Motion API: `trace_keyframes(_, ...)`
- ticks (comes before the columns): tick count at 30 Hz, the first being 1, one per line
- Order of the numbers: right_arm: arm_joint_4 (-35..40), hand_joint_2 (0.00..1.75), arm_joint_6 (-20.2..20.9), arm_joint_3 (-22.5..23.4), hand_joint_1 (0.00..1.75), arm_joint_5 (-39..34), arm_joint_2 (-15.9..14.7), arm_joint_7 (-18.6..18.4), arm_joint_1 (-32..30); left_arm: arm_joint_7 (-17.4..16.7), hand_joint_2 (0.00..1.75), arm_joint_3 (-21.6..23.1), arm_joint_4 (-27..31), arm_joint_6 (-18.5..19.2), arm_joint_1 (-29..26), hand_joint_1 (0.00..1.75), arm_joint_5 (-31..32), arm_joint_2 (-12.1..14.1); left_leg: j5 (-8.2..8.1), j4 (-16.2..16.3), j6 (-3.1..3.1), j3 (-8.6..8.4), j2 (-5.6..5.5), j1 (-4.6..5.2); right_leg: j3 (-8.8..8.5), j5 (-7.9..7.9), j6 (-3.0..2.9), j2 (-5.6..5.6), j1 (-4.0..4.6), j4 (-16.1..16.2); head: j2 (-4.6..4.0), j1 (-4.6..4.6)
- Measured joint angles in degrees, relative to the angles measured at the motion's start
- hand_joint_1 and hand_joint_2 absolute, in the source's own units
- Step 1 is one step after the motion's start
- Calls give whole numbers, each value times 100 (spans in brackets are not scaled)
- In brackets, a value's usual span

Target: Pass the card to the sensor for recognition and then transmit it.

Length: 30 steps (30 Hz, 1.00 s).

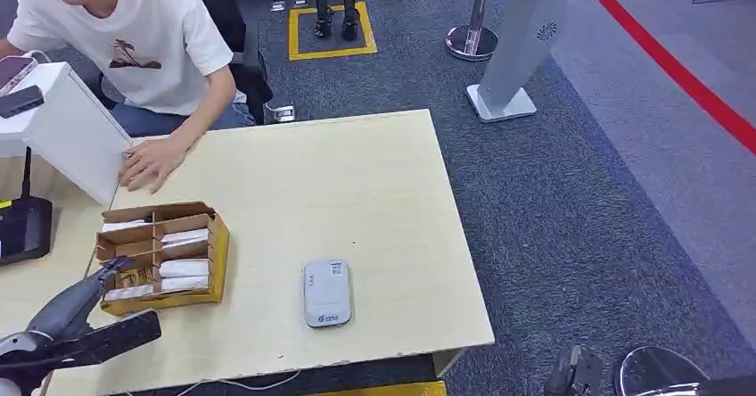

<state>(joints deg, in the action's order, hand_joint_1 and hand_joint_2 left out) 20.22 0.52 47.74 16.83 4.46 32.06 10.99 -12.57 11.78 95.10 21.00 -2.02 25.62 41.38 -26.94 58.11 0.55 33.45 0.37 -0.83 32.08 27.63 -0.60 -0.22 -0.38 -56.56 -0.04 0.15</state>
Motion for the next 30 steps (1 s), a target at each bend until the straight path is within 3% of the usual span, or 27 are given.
trace_keyframes(10,-4,0,-125,-46,0,-7,4,24,-10,-101,175,-127,177,-50,-109,0,-31,144,0,0,0,0,0,0,1,0,0,0,0,0,0,0)
trace_keyframes(20,-9,0,-114,-109,0,-85,4,42,-25,-234,175,-601,529,107,-108,0,-203,555,0,0,0,0,0,-1,1,0,0,1,0,0,0,-2)
trace_keyframes(30,-30,0,-122,-122,0,-96,7,44,-30,-236,175,-625,568,118,-87,0,-214,610,0,0,0,0,1,0,1,0,0,1,0,1,0,-2)
